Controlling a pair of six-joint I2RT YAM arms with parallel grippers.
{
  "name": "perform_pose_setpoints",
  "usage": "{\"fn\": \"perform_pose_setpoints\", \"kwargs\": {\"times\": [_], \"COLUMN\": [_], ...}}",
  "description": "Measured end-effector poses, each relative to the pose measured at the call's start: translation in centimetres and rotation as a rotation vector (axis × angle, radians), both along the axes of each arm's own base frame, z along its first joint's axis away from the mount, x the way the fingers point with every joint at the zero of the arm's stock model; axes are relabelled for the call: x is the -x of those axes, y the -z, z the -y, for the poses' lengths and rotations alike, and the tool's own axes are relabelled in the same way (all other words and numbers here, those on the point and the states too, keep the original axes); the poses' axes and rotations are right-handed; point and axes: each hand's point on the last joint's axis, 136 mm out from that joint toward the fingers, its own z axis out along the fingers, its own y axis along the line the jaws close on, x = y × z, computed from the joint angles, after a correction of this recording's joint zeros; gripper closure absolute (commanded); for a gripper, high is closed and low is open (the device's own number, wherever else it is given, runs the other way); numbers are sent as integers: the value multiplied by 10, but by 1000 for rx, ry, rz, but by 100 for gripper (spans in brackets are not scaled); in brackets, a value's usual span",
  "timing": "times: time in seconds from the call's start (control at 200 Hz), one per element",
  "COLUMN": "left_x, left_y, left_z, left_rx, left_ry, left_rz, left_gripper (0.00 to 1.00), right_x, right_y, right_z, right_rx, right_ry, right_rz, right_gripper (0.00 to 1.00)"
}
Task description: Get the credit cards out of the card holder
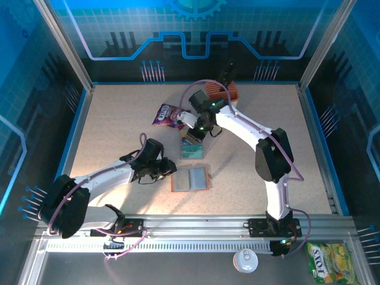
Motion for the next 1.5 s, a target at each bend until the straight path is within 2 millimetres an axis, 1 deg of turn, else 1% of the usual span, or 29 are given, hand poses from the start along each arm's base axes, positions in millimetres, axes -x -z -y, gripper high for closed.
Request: {"fn": "perform_pose_setpoints", "kwargs": {"times": [0.145, 0.245, 0.485, 0.565, 0.705, 0.86, 0.94, 1.041, 1.301, 1.501], "left_x": [6, 10, 16, 20, 24, 26, 29, 28, 28, 28], "left_y": [8, 11, 21, 25, 29, 32, 35, 35, 38, 38], "left_z": [0, 1, 1, -1, -3, -4, -6, -6, -6, -6], "left_rx": [9, 18, 27, 23, 18, 17, 15, 17, 17, 17], "left_ry": [9, 18, 12, 7, 8, 6, 1, -2, -13, -13], "left_rz": [-14, -27, -63, -77, -90, -95, -105, -105, -119, -118], "left_gripper": [79, 80, 82, 83, 85, 88, 89, 91, 99, 100], "right_x": [22, 38, 83, 94, 110, 121, 127, 133, 133, 135], "right_y": [3, 9, 29, 36, 49, 58, 64, 68, 64, 67], "right_z": [-11, -14, -25, -25, -16, -17, -17, -18, -25, -27], "right_rx": [-49, -77, -117, -124, -125, -143, -151, -158, -194, -193], "right_ry": [123, 202, 338, 392, 505, 576, 603, 618, 617, 621], "right_rz": [-50, -90, -196, -236, -331, -431, -478, -520, -545, -567], "right_gripper": [75, 75, 84, 85, 85, 85, 81, 80, 78, 75]}}
